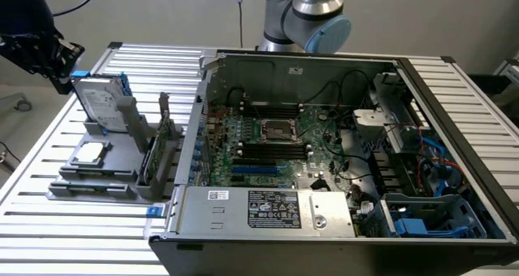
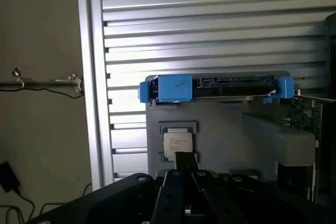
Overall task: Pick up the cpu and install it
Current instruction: 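Reach for the cpu, then pick up the cpu and move it towards the insertion slot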
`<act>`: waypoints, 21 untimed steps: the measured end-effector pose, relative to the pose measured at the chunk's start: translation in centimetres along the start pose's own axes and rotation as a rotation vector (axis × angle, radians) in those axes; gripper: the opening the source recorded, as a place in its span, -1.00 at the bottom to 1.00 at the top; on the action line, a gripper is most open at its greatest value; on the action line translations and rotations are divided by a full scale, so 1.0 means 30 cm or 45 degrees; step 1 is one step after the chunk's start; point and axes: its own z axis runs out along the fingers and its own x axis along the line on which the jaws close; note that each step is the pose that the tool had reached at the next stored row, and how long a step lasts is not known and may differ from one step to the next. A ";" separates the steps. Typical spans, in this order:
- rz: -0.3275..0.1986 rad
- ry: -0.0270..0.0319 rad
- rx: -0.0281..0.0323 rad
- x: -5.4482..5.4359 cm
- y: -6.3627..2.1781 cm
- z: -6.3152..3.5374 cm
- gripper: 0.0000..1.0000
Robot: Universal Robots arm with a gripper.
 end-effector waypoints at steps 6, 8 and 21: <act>0.000 -0.0001 -0.0001 0.000 0.000 0.000 -0.79; 0.000 -0.0001 -0.0001 0.000 0.000 0.000 -0.79; 0.000 -0.0001 0.0000 0.000 0.000 0.000 -0.05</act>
